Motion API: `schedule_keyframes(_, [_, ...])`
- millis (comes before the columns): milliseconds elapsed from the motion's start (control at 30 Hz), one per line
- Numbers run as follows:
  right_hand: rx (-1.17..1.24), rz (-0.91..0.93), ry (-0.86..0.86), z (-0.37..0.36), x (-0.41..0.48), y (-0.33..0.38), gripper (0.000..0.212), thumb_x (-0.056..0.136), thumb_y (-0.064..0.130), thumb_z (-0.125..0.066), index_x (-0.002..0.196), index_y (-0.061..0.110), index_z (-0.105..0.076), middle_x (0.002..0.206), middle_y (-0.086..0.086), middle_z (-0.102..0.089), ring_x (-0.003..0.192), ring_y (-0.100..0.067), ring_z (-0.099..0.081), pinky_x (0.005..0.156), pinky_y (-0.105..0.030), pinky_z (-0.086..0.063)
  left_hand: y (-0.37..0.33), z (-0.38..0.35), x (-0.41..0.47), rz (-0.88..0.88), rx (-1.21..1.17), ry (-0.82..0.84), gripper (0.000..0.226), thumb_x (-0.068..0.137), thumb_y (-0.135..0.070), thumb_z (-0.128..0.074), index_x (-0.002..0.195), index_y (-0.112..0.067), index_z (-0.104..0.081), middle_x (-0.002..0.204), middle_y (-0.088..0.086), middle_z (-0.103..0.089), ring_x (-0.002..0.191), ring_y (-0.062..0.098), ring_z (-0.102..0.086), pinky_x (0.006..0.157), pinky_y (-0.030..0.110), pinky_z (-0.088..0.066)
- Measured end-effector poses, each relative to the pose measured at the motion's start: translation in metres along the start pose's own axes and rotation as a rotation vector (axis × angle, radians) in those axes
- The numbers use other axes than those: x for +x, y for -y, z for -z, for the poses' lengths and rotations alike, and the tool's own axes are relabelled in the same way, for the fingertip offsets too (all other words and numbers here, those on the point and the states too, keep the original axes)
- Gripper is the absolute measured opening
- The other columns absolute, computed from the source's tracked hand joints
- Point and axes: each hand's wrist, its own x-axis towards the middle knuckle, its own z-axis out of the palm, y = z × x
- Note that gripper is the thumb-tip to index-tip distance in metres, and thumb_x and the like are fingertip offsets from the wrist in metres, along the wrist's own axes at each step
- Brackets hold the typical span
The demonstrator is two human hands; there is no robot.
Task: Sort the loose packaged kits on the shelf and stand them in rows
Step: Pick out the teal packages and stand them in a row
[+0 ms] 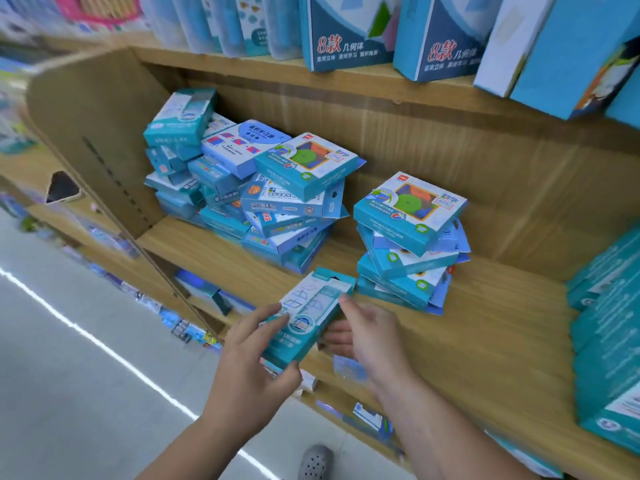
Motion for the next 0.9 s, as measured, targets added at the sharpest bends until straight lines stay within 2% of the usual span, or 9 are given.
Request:
schedule_keyframes(67, [0.071,-0.027,0.009,-0.006,-0.002,-0.003,0.021,0.098,0.022,-0.063,0.096,0.002,-0.07,0.085,-0.021,-0.076,0.074,-0.032,-0.076,0.063,-0.037,-0.062,0.0,0.01,-0.009,-0.014,-0.021,-0.002,0.061,0.068,-0.035,-0.064,0.127,-0.021,-0.065,0.14,-0.013,-0.051,0.132,0.006,-0.045,0.097,0.043,-0.052])
schedule_keyframes(167, [0.189,-0.046,0.052,-0.017,-0.008,-0.005,0.017,0.097,0.012,-0.064,0.106,-0.001,-0.068,0.09,-0.016,-0.078,0.078,-0.026,-0.077,0.057,-0.027,-0.058,0.001,0.025,-0.018,-0.065,-0.033,0.01,0.063,0.069,-0.034,-0.068,0.13,-0.021,-0.062,0.141,-0.009,-0.051,0.135,0.011,-0.044,0.094,0.041,-0.055])
schedule_keyframes(233, [0.221,-0.015,0.084,-0.027,-0.013,-0.002,0.016,0.097,0.012,-0.063,0.11,0.003,-0.066,0.094,-0.013,-0.078,0.079,-0.024,-0.077,0.055,-0.025,-0.056,0.006,0.034,-0.02,-0.071,-0.034,-0.004,0.065,0.067,-0.034,-0.071,0.13,-0.022,-0.061,0.141,-0.009,-0.05,0.136,0.013,-0.044,0.095,0.04,-0.054])
schedule_keyframes(333, [0.248,0.105,0.059,-0.04,-0.018,0.01,0.009,0.096,0.009,-0.064,0.105,0.008,-0.063,0.094,-0.011,-0.078,0.077,-0.021,-0.076,0.05,-0.022,-0.053,0.016,0.05,-0.011,-0.096,-0.007,0.039,0.073,0.068,-0.043,-0.079,0.135,-0.032,-0.054,0.146,-0.015,-0.045,0.139,0.012,-0.039,0.099,0.037,-0.051])
schedule_keyframes(433, [0.264,0.311,-0.083,-0.05,-0.015,0.025,0.013,0.095,0.002,-0.062,0.103,0.01,-0.065,0.088,0.001,-0.078,0.08,-0.012,-0.074,0.059,-0.018,-0.054,0.032,0.067,0.01,-0.134,-0.005,0.093,0.086,0.064,-0.06,-0.085,0.139,-0.038,-0.048,0.151,-0.018,-0.039,0.142,0.009,-0.038,0.104,0.032,-0.042])
schedule_keyframes(500, [0.267,0.439,-0.194,-0.055,-0.009,0.032,0.015,0.095,0.001,-0.06,0.101,0.013,-0.066,0.09,0.003,-0.078,0.083,-0.01,-0.072,0.065,-0.017,-0.054,0.044,0.078,0.032,-0.131,-0.039,0.077,0.085,0.066,-0.065,-0.081,0.139,-0.04,-0.047,0.149,-0.02,-0.04,0.139,0.005,-0.04,0.105,0.029,-0.04])
schedule_keyframes(633, [0.299,0.606,-0.315,-0.075,-0.001,0.045,0.019,0.096,0.002,-0.059,0.102,0.017,-0.068,0.096,0.004,-0.077,0.09,-0.012,-0.07,0.077,-0.027,-0.056,0.071,0.106,0.089,-0.131,-0.033,-0.032,0.07,0.074,-0.055,-0.075,0.136,-0.047,-0.044,0.134,-0.021,-0.046,0.118,0.003,-0.053,0.095,0.009,-0.039])
schedule_keyframes(767, [0.248,0.726,-0.36,-0.101,-0.001,0.061,0.022,0.095,0.0,-0.059,0.099,0.02,-0.068,0.093,0.01,-0.077,0.086,-0.005,-0.069,0.076,-0.024,-0.056,0.087,0.14,0.158,-0.058,-0.005,-0.216,0.064,0.08,-0.043,-0.075,0.136,-0.031,-0.048,0.12,-0.011,-0.049,0.1,0.003,-0.054,0.082,0.023,-0.045])
schedule_keyframes(900, [0.235,0.721,-0.383,-0.128,-0.002,0.063,0.021,0.095,0.001,-0.06,0.102,0.018,-0.068,0.095,0.005,-0.077,0.089,-0.011,-0.071,0.077,-0.028,-0.057,0.095,0.168,0.227,0.162,-0.182,-0.301,0.059,0.085,-0.057,-0.066,0.134,-0.03,-0.046,0.121,-0.005,-0.053,0.096,0.013,-0.059,0.079,0.031,-0.047])
